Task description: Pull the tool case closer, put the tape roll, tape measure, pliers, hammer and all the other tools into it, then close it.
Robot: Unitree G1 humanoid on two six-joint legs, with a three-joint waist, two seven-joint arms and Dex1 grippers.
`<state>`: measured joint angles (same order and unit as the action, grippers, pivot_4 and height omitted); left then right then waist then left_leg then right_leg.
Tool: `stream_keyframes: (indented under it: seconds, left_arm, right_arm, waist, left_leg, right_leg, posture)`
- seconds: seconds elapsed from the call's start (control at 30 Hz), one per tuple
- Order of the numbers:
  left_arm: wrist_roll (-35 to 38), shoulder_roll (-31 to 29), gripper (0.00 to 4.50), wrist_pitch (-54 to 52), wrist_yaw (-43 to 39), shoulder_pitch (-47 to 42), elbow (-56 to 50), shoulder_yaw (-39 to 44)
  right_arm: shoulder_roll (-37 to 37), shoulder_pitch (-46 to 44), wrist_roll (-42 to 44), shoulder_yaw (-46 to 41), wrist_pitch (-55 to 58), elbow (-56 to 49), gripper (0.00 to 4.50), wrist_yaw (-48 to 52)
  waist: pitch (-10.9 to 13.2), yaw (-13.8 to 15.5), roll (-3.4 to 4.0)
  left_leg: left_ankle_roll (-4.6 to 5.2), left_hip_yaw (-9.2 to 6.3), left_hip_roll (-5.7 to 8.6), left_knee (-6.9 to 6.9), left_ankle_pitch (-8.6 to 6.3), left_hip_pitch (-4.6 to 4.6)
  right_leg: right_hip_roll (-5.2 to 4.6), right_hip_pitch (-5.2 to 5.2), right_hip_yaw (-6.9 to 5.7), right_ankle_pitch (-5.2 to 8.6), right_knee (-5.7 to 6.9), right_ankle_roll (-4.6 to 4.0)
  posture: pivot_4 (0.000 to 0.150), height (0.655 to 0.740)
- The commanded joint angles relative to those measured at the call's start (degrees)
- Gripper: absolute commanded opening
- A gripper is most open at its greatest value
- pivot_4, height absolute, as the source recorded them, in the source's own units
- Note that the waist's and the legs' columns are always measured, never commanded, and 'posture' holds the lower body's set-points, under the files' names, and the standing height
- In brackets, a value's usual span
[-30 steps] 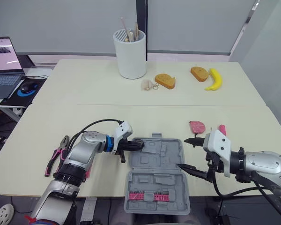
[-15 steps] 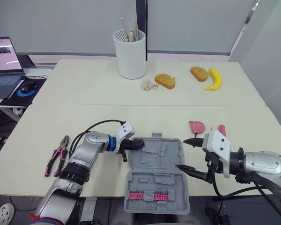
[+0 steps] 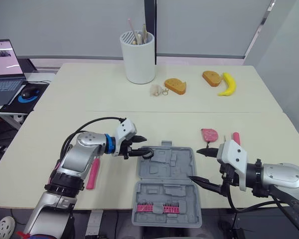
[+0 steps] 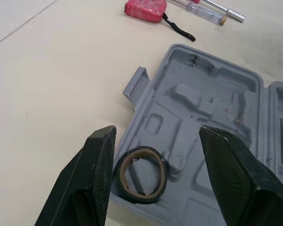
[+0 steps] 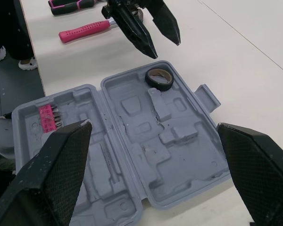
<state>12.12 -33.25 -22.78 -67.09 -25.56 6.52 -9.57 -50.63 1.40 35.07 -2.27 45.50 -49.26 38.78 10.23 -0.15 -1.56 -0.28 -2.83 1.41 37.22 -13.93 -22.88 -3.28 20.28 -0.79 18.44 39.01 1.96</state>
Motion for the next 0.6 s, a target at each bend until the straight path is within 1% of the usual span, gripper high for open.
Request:
stream_keyframes:
  seconds: [0.03, 0.07, 0.23, 0.4, 0.53, 0.6]
  left_arm:
    - [0.65, -0.68, 2.44, 5.78, -2.11, -0.18, 1.64, 0.95]
    - [0.35, -0.61, 2.23, 6.97, -2.18, -0.31, 2.55, 0.84]
    - [-0.45, 0.25, 0.61, 11.08, -2.38, -1.29, 5.72, 0.00]
    - [-1.76, 1.90, 0.61, 13.69, -2.09, -2.57, 8.27, -1.02]
    - [-3.94, 3.31, 0.61, 16.29, -1.25, -3.90, 11.38, -2.33]
    - [-6.34, 4.38, 0.61, 18.30, -0.22, -4.83, 14.75, -3.84]
  right_arm:
    - [-0.35, -0.21, 0.27, -1.29, -0.85, -1.60, 4.50, 0.32]
    - [-0.37, -0.22, 0.30, -1.31, -0.87, -1.59, 4.50, 0.39]
    - [-0.40, -0.20, 0.28, -1.36, -0.97, -1.57, 4.50, 0.54]
    - [-0.33, -0.32, 0.09, -1.24, -1.04, -1.38, 4.50, 0.58]
    - [-0.17, -0.67, -0.03, -0.93, -0.99, -1.12, 4.50, 0.52]
    - [-0.03, -1.07, -0.03, -0.56, -0.87, -1.01, 4.50, 0.41]
  waist:
    - [0.00, 0.06, 0.00]
    - [0.00, 0.08, 0.00]
    - [0.00, 0.08, 0.00]
    - [0.00, 0.08, 0.00]
    - [0.00, 0.05, 0.00]
    - [0.01, 0.05, -0.01]
  left_leg:
    - [0.00, 0.00, 0.00, 0.00, 0.00, 0.00]
    - [0.00, 0.00, 0.00, 0.00, 0.00, -0.01]
    - [0.00, 0.02, 0.00, 0.01, 0.00, -0.01]
    - [0.00, 0.01, 0.00, 0.01, 0.00, -0.02]
    - [0.00, 0.02, 0.00, 0.01, 0.00, -0.01]
    - [0.00, 0.02, 0.00, 0.01, 0.00, -0.01]
  right_leg:
    - [0.00, 0.00, 0.00, 0.00, 0.00, 0.00]
    - [0.00, 0.00, -0.01, 0.00, 0.00, 0.00]
    - [-0.01, 0.00, 0.00, 0.00, -0.01, 0.00]
    - [0.00, 0.00, -0.01, 0.00, -0.01, 0.00]
    - [0.00, -0.01, -0.01, 0.00, -0.01, 0.00]
    - [0.01, 0.00, -0.01, 0.00, -0.01, 0.00]
  posture:
    - [0.150, 0.7400]
    - [0.150, 0.7400]
    - [0.150, 0.7400]
    - [0.150, 0.7400]
    - [0.150, 0.7400]
    - [0.150, 0.7400]
